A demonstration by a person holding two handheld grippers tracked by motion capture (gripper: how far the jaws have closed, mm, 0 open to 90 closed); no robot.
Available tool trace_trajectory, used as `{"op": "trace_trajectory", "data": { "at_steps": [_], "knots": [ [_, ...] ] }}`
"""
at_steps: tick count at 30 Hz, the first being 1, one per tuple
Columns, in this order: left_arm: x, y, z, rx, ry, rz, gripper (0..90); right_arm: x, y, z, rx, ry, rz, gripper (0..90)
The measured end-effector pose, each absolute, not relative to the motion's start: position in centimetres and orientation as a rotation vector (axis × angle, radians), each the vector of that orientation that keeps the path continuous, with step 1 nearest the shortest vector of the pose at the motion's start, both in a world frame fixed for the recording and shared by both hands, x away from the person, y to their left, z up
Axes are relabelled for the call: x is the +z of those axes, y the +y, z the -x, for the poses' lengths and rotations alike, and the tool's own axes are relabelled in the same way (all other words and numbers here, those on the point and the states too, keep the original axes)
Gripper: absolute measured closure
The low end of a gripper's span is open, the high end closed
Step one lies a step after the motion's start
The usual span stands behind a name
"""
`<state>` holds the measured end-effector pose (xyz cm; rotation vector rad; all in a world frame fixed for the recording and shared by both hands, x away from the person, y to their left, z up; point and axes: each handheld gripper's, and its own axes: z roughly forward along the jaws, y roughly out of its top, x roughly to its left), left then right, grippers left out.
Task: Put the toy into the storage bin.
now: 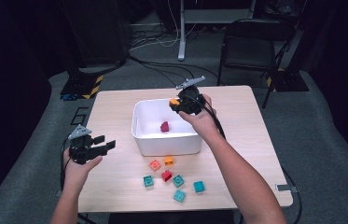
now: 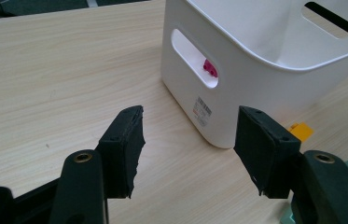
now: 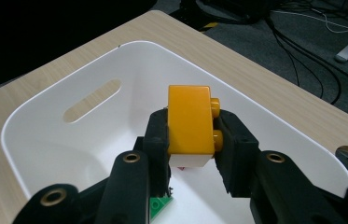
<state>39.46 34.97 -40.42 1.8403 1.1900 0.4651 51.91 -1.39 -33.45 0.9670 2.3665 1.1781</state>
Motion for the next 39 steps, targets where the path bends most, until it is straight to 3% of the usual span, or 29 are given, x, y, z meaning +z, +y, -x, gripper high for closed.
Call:
{"op": "trace_trajectory", "data": {
  "at_steps": [14, 28, 39],
  "knots": [
    [-40.4, 35.0, -39.5, 0.465, 1.189, -1.836, 41.7, -35.9, 0.6, -55.3, 1.099, 2.355, -1.060, 66.9],
    [-40.4, 35.2, -39.5, 0.462, 1.189, -1.833, 41.7, -37.8, 2.0, -56.4, 1.014, 2.387, -1.086, 66.4],
    [-40.4, 35.1, -39.5, 0.463, 1.188, -1.837, 41.5, -36.7, 1.9, -55.1, 1.019, 2.374, -1.050, 57.6]
  ]
}}
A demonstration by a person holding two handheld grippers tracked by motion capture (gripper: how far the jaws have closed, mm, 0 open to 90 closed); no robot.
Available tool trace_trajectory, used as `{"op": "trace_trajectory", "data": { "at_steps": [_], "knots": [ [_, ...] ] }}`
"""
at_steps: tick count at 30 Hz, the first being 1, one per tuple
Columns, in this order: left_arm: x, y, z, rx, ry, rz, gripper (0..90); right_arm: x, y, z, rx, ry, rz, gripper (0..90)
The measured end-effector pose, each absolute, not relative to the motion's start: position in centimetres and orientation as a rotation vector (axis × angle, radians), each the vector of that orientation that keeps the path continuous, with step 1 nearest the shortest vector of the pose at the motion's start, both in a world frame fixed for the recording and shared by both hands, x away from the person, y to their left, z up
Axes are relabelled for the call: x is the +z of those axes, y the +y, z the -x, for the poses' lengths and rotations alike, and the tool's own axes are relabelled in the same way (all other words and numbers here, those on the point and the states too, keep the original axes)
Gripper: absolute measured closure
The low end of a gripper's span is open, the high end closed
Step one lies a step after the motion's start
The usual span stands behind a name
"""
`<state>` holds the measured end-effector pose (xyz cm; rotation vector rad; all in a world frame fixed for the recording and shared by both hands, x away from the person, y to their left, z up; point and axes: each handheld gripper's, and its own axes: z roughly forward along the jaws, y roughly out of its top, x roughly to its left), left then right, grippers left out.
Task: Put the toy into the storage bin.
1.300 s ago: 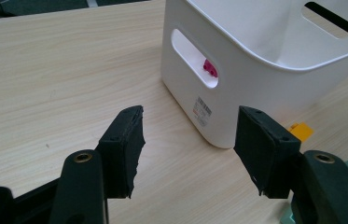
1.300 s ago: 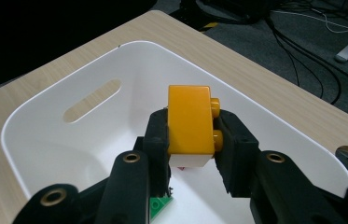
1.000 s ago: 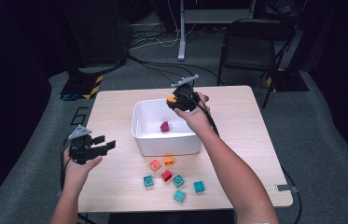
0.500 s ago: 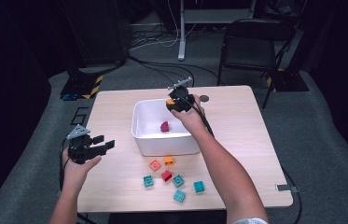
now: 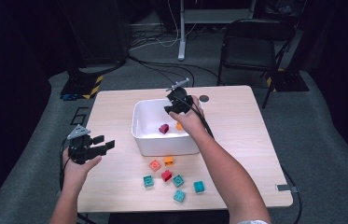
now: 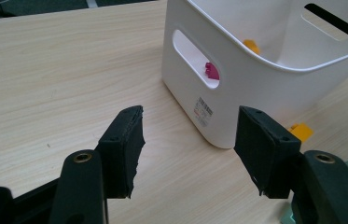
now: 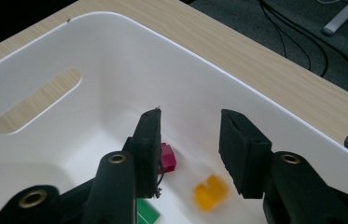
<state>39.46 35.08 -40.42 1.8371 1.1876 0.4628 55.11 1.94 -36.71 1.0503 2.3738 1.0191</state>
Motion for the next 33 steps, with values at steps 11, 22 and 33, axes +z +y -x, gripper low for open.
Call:
{"op": "trace_trajectory", "data": {
  "at_steps": [11, 22, 33],
  "knots": [
    [-40.4, 34.9, -39.4, 0.468, 1.186, -1.841, 41.4, -34.7, 0.4, -52.2, 1.090, 2.356, -1.038, 53.7],
    [-40.5, 34.8, -39.4, 0.461, 1.186, -1.846, 41.0, -33.3, -1.5, -48.4, 1.173, 2.342, -0.947, 50.6],
    [-40.5, 34.8, -39.3, 0.465, 1.187, -1.840, 41.0, -33.1, -2.8, -45.2, 1.170, 2.349, -0.863, 47.3]
  ]
}}
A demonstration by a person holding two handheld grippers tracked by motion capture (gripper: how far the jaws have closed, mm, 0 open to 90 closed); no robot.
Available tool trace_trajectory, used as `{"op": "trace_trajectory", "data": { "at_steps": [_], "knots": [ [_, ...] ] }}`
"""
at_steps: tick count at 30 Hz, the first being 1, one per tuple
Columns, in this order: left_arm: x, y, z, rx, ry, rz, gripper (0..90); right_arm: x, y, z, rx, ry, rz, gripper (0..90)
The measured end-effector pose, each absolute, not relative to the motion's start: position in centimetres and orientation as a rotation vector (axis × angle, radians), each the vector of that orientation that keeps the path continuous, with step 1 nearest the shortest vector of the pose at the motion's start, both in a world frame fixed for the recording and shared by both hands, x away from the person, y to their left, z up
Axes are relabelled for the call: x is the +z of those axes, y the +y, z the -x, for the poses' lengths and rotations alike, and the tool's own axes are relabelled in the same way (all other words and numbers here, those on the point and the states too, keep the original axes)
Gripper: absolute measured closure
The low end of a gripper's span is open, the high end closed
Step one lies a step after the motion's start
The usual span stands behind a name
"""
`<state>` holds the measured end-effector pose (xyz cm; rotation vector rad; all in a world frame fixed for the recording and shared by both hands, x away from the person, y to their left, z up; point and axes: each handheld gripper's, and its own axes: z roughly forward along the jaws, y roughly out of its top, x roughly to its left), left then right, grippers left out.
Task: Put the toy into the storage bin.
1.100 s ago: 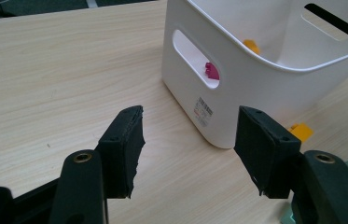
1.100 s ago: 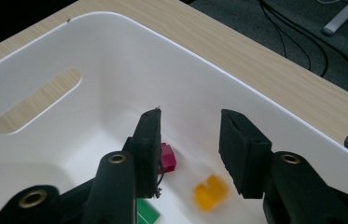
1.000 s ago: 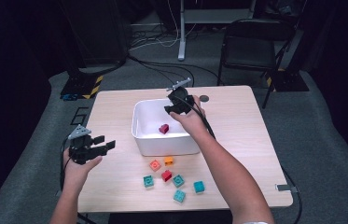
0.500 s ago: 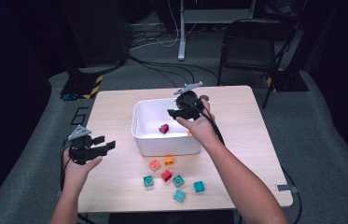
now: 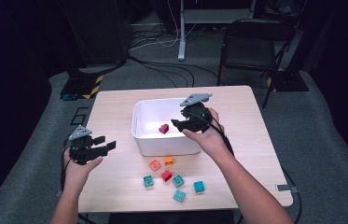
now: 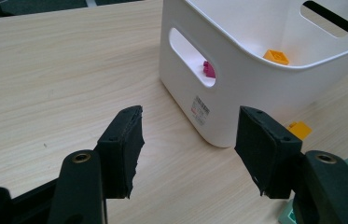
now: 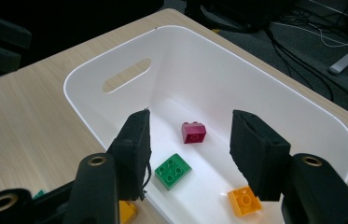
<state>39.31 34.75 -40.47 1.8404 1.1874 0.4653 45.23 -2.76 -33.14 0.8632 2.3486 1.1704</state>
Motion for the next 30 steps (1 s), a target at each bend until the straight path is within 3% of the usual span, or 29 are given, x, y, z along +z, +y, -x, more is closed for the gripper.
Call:
{"op": "trace_trajectory", "data": {
  "at_steps": [30],
  "knots": [
    [-40.5, 34.8, -39.5, 0.473, 1.187, -1.845, 41.7, -38.1, -5.6, -38.3, 1.142, 2.304, -0.788, 48.0]
  ]
}}
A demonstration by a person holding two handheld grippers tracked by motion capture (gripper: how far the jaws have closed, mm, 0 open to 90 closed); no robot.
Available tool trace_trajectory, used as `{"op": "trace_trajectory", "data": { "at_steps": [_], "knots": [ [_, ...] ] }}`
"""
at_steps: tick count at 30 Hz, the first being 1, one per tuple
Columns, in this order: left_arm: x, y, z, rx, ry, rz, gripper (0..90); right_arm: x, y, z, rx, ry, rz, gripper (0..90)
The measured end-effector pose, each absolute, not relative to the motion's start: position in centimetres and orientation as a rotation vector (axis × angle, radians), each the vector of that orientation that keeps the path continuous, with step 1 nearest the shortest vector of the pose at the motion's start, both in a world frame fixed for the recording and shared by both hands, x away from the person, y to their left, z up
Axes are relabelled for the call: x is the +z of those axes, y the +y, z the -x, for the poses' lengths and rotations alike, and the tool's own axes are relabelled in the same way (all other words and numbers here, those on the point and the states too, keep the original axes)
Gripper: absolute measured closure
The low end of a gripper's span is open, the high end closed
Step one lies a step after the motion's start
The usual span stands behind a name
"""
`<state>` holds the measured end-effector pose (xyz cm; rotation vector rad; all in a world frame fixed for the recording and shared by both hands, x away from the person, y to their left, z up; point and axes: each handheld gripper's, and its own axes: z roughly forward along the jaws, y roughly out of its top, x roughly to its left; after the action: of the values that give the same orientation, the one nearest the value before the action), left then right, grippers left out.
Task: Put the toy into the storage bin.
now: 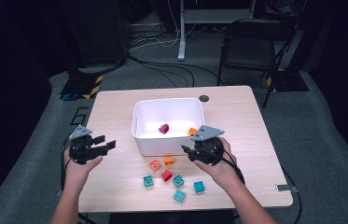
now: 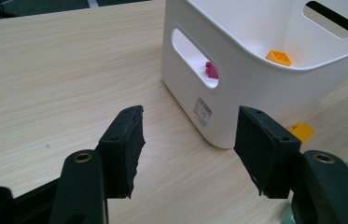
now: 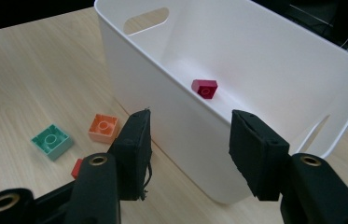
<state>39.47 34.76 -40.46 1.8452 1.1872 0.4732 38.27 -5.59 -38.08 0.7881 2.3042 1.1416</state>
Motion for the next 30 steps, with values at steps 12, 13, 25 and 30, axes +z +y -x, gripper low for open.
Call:
{"op": "trace_trajectory", "data": {
  "at_steps": [12, 13, 25, 30],
  "knots": [
    [-40.5, 34.2, -39.9, 0.470, 1.168, -1.854, 43.0, -43.1, -6.9, -36.5, 1.143, 2.341, -0.892, 49.9],
    [-40.5, 34.2, -40.0, 0.469, 1.168, -1.854, 43.0, -43.5, -7.0, -36.4, 1.144, 2.341, -0.909, 49.9],
    [-40.3, 34.1, -40.5, 0.470, 1.162, -1.850, 42.6, -46.7, -7.8, -34.9, 1.137, 2.361, -0.997, 49.8],
    [-40.2, 34.1, -40.5, 0.477, 1.161, -1.849, 42.6, -48.0, -7.7, -34.1, 1.088, 2.389, -0.985, 49.7]
  ]
}}
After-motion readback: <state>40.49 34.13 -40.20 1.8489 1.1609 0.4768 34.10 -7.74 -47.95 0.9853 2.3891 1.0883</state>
